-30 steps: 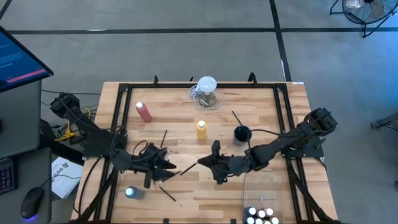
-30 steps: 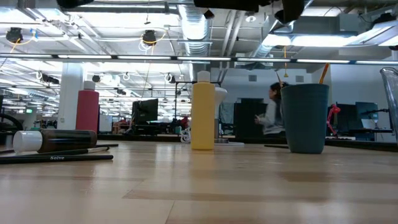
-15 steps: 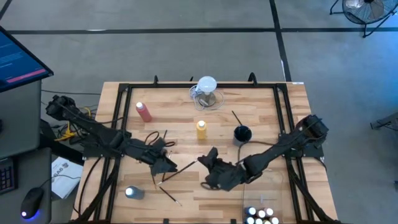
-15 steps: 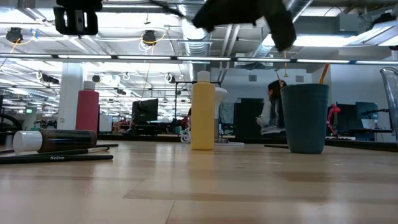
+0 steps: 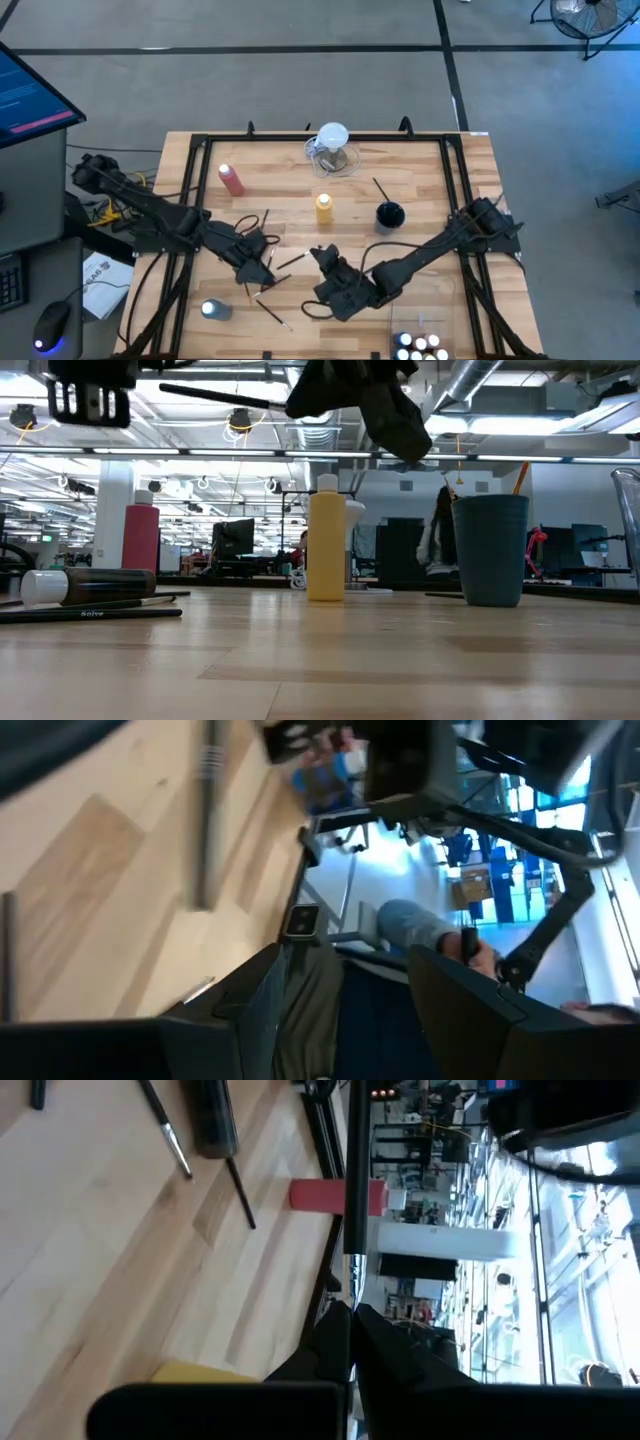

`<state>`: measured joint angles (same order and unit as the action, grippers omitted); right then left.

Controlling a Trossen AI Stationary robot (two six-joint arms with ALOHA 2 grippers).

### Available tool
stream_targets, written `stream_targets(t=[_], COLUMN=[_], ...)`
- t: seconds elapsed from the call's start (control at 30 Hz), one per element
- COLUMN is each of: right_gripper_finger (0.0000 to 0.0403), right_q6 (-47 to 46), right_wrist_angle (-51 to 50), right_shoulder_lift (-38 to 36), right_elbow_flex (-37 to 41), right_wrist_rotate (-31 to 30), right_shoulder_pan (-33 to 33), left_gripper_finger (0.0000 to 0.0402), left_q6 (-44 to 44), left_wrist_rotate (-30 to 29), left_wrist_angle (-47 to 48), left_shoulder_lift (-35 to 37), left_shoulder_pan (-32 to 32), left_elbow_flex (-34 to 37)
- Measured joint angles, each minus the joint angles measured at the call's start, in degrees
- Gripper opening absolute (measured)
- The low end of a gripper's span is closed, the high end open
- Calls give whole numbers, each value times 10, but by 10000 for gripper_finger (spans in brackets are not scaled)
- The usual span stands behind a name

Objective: Pick & Place Paint Supplies
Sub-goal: Put the black silver paintbrush into the blue cup

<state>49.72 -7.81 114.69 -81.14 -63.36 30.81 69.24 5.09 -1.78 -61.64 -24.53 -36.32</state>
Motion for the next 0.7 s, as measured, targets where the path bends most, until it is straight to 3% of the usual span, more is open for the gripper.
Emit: stream_targets(t=[0.33,0.7], right_gripper_finger=[0,0], right_q6=[4,3], right_wrist_angle=[8,37], right_shoulder_lift=[0,0], right_elbow_flex=[-16,-17], right_wrist_rotate=[3,29], right_shoulder_pan=[16,-8], left_gripper_finger=[191,191], left_q6=[0,-3], left_wrist_rotate=[12,24], left_wrist_angle=[-4,-47], left_shoulder_lift=[62,60], left_shoulder_pan=[64,66], left_elbow_flex=[69,81])
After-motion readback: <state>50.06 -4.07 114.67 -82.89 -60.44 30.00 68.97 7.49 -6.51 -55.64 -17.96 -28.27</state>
